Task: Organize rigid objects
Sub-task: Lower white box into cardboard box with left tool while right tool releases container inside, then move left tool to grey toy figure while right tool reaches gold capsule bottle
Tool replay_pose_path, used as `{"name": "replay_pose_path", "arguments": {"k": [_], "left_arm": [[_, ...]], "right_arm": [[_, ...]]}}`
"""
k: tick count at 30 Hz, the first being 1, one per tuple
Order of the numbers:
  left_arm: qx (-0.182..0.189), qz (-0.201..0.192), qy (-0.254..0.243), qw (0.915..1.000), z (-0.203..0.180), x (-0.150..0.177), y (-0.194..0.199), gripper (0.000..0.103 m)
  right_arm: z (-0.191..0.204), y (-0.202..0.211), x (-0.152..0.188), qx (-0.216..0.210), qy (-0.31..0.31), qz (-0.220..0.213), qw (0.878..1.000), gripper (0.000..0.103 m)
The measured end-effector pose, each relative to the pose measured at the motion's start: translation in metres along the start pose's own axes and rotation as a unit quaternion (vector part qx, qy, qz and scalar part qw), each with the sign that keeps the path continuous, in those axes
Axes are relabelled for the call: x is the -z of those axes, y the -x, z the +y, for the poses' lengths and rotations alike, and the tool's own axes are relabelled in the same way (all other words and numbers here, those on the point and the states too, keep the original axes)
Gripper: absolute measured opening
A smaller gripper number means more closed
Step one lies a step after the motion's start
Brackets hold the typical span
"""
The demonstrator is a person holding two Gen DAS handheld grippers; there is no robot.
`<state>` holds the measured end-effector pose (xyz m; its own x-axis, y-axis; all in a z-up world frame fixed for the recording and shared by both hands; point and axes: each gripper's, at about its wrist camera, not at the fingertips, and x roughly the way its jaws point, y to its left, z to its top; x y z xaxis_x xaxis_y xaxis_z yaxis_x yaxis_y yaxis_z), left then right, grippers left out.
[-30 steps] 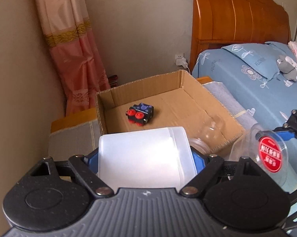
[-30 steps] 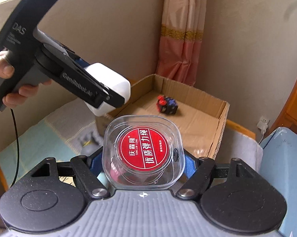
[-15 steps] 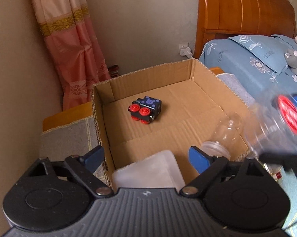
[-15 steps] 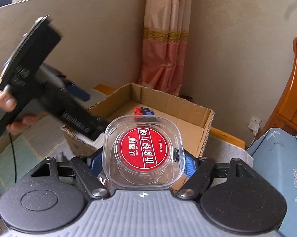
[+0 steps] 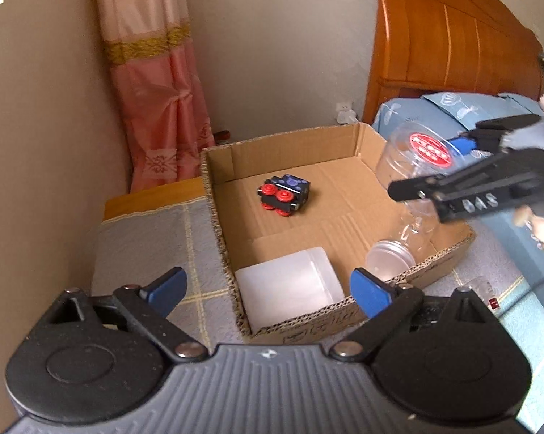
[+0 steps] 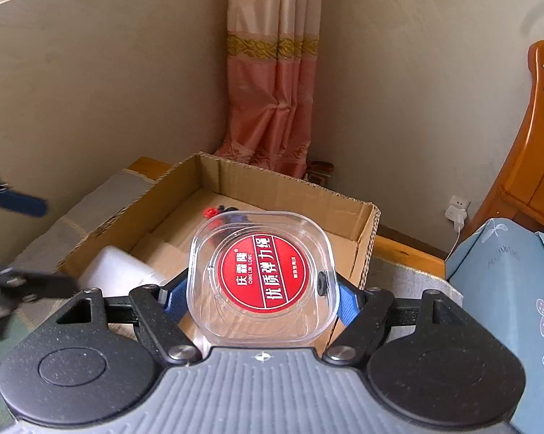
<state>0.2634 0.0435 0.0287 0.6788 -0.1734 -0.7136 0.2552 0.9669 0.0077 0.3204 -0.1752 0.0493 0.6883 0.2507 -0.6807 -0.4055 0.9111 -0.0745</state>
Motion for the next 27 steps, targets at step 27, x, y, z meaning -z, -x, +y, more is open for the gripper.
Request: {"name": "replay_pose_path", "arguments": {"k": [27], "left_arm": [[-0.018,0.012,0.052,0.9984,0.006,0.049,0.02,0.097]], "right_arm": [[-0.021,-0.018,-0.008,0.023,-0.03,0.001,0.999,0.103]]}}
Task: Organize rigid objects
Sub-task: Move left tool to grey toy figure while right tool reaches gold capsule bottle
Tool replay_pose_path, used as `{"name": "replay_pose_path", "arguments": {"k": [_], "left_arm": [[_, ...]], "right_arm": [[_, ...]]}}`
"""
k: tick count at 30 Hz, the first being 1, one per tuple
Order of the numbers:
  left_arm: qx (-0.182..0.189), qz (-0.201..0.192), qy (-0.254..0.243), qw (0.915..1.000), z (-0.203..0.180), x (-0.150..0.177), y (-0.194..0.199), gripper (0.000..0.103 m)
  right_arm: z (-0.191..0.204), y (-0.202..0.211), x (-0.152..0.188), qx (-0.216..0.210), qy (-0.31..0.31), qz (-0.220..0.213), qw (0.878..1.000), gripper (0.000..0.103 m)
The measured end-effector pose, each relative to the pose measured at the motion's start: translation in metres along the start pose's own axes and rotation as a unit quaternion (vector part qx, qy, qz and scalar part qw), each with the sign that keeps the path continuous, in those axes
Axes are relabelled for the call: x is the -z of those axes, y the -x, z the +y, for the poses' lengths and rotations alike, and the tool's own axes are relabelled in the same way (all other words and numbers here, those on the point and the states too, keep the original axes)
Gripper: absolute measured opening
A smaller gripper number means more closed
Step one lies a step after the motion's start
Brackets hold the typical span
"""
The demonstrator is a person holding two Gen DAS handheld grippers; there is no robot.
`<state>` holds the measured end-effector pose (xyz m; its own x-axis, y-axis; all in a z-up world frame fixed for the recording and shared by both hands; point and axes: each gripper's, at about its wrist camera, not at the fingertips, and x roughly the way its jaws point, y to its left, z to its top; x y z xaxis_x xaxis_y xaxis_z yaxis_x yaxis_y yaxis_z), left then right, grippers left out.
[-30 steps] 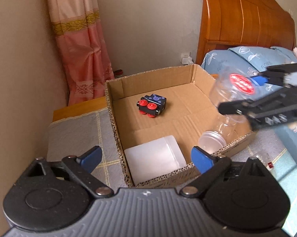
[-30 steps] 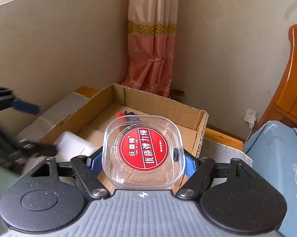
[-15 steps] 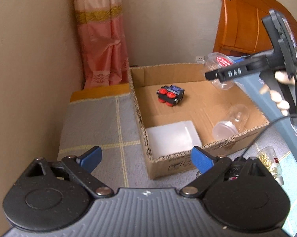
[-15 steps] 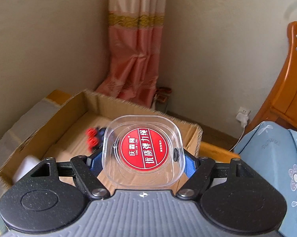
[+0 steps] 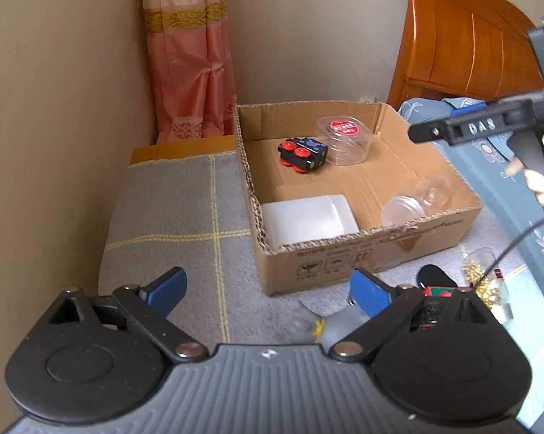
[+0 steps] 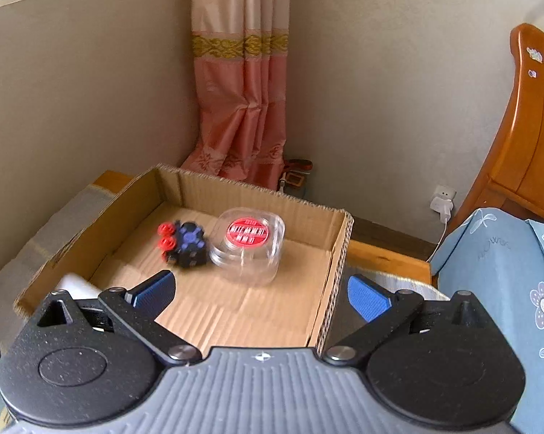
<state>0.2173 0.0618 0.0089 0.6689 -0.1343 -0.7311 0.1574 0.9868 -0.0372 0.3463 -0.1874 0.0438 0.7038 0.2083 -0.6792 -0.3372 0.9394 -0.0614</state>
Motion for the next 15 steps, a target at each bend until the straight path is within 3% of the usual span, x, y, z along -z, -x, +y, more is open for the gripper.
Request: {"name": "replay_pose_path", "arguments": {"k": [8,15], "left_arm": [[-0.018,-0.011,-0.002,0.9998,-0.011,0.025,0.015,0.098],[-0.037,-0.003,-0.025,0.999,-0.018,0.061,0.015,0.099]], "right_arm": [[0.013,0.042,0.041,-0.023,0.015,-0.004,1.0,0.103],[0.025,0.065,0.098,-0.049,0.005,0.005,0.999,0.103]]}}
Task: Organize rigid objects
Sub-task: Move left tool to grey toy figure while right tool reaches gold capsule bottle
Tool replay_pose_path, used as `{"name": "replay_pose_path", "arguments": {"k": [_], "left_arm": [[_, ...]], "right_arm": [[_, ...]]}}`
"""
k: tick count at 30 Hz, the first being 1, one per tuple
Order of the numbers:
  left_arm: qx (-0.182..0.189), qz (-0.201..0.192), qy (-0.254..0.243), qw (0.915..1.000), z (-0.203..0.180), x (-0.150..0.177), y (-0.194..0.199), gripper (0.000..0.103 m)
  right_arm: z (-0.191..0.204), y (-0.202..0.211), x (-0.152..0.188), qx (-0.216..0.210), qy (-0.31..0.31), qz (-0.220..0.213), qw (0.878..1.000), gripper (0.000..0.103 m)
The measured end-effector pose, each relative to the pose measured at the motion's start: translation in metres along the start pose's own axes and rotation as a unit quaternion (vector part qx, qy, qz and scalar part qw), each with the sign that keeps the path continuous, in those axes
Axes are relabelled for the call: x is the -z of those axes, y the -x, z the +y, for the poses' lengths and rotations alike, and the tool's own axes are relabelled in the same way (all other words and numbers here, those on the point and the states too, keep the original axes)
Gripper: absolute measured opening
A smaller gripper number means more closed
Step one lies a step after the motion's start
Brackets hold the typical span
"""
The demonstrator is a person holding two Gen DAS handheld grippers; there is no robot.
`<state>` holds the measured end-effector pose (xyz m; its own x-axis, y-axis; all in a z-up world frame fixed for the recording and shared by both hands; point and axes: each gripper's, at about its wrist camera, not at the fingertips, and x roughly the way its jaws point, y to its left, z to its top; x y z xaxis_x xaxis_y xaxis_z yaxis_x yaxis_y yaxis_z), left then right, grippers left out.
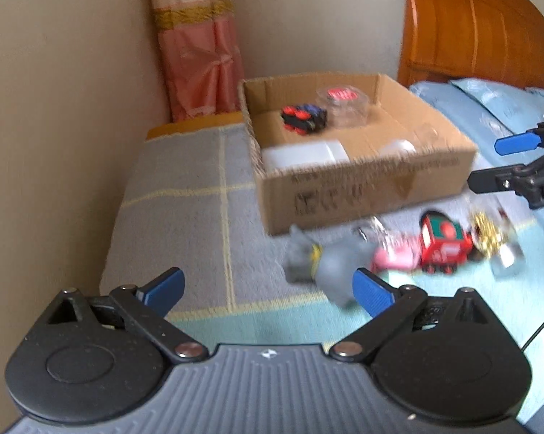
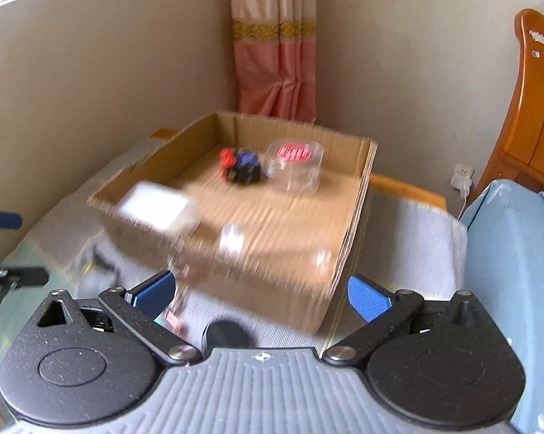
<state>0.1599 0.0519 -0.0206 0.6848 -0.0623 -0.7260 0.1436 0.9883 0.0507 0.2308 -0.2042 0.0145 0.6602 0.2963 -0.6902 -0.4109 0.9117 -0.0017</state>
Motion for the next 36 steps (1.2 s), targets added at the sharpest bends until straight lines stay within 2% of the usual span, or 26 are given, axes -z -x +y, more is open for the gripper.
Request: {"name": "replay_pose_path", "arguments": {"k": [7,12,17,23,30,36], "left_arm": [[0.043,0.006,-0.002,0.999,-0.008,0.015,0.001,0.099],[0.053,0.009,0.003,0.9986,-0.008,0.021,0.002,0.099],[0.054,0.021,0.002,0.9983,-0.008,0.028,0.0,0.099],[0.057,0.03,-0.002,0.9979,-0.007,0.032,-0.007,0.099],[0.062,0.041,-0.018,0.9971,-0.008,0.037,-0.019,0.099],[0.073,0.032,-0.02,0.9966,-0.006,0.031,-0.021,0.099]], "right_arm": [[0.016,0.0,0.041,-0.016,0.017,-0.008,1.0,0.103],[0.007,-0.017,0.044,-0.019,0.029,-0.003,0.999,0.103],[-0.015,-0.031,0.039,-0.072,-0.004,0.026,0.997,0.103],[-0.018,-0.016,0.05,-0.085,-0.009,0.051,0.995,0.103],[-0.006,0.013,0.082,-0.063,-0.035,0.077,0.994,0.103],[0.022,0.03,0.107,-0.032,-0.032,0.076,0.996,0.103]]}}
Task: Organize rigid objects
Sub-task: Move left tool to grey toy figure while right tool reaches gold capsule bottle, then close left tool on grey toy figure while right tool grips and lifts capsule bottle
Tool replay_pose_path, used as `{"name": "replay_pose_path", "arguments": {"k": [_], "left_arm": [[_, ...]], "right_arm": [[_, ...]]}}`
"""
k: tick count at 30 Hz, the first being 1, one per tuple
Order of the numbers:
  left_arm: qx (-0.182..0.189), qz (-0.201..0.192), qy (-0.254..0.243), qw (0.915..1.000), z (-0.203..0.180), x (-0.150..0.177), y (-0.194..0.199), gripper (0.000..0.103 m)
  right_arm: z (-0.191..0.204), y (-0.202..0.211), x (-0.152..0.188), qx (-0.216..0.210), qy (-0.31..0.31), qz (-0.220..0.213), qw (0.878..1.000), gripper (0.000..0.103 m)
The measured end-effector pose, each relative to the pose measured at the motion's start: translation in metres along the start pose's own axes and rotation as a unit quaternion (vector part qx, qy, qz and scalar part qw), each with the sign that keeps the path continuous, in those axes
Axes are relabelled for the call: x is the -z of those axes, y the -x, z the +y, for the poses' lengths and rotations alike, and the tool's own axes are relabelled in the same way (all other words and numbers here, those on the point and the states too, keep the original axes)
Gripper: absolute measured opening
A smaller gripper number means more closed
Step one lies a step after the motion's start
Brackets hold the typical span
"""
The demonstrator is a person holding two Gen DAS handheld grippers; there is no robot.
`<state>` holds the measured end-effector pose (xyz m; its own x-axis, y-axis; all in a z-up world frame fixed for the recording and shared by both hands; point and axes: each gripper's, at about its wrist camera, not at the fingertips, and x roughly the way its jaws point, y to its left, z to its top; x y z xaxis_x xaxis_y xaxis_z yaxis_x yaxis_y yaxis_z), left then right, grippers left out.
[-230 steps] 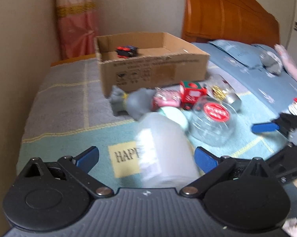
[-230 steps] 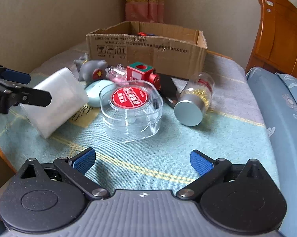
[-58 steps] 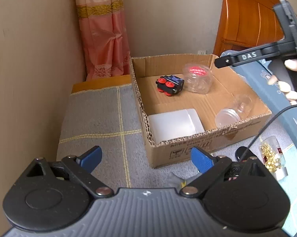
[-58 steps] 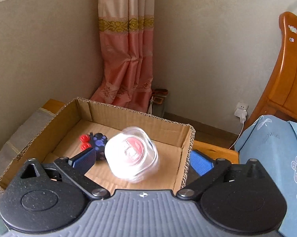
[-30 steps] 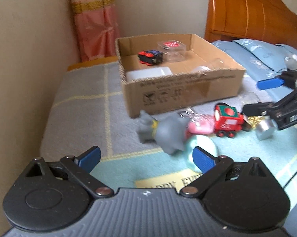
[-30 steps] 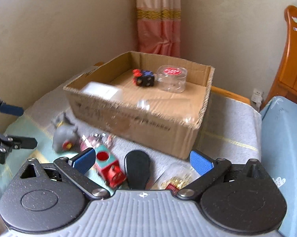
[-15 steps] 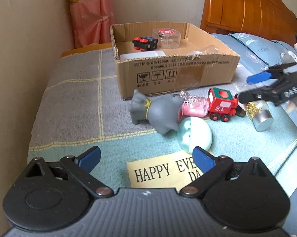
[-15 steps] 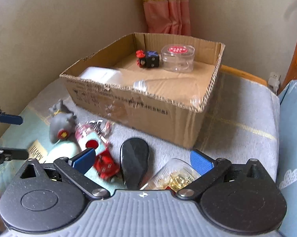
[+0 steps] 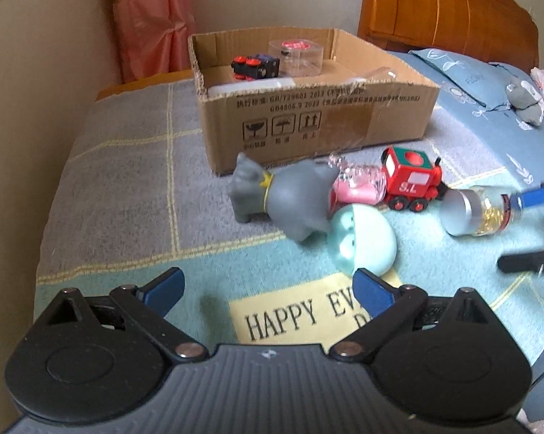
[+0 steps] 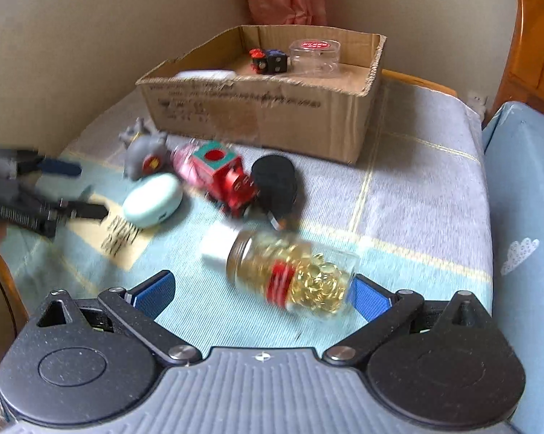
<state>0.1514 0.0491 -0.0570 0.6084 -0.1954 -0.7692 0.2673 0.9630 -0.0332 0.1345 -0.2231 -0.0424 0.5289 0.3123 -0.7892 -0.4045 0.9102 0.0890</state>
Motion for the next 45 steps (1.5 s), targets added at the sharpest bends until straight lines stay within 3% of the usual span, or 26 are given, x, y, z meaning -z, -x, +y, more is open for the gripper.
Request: {"name": "replay_pose_path", "arguments": {"k": [4,13,20,27,33,41,45], "left_arm": [[-0.002,-0.014,-0.014,0.9998,-0.003,-0.012,-0.001,0.099],[-0.002,-0.027,-0.062,0.9977,-0.01,-0.039,-0.024,0.099],[-0.009,-0.023,-0.076,0.9968,-0.008,-0.046,-0.041,0.099],[-0.008,-0.022,-0.049,0.9985,0.005,-0.049,-0.046,0.099],[-0.018,-0.015,-0.075,0.9969,-0.001,-0.048,-0.052,0.098],[0.0,-0.009,-0.065,0.9978,0.002,-0.049,-0.052,0.09],[0.009,-0.001,-0.064,0.9979,0.001,-0.051,-0.055,0.08]], "right_arm": [[0.015,-0.007,0.012,0.04,-0.006,-0.004,0.999,0.103],[0.015,-0.021,0.018,0.075,-0.045,-0.021,0.996,0.103],[0.013,-0.025,0.014,0.08,-0.05,-0.026,0.995,0.103],[0.008,-0.024,0.009,0.07,-0.068,-0.03,0.995,0.103],[0.007,-0.019,-0.002,0.054,-0.088,-0.053,0.993,0.103],[0.016,-0.03,-0.011,0.083,-0.082,-0.043,0.992,0.103],[0.018,-0.031,-0.014,0.094,-0.09,-0.039,0.991,0.103]]}}
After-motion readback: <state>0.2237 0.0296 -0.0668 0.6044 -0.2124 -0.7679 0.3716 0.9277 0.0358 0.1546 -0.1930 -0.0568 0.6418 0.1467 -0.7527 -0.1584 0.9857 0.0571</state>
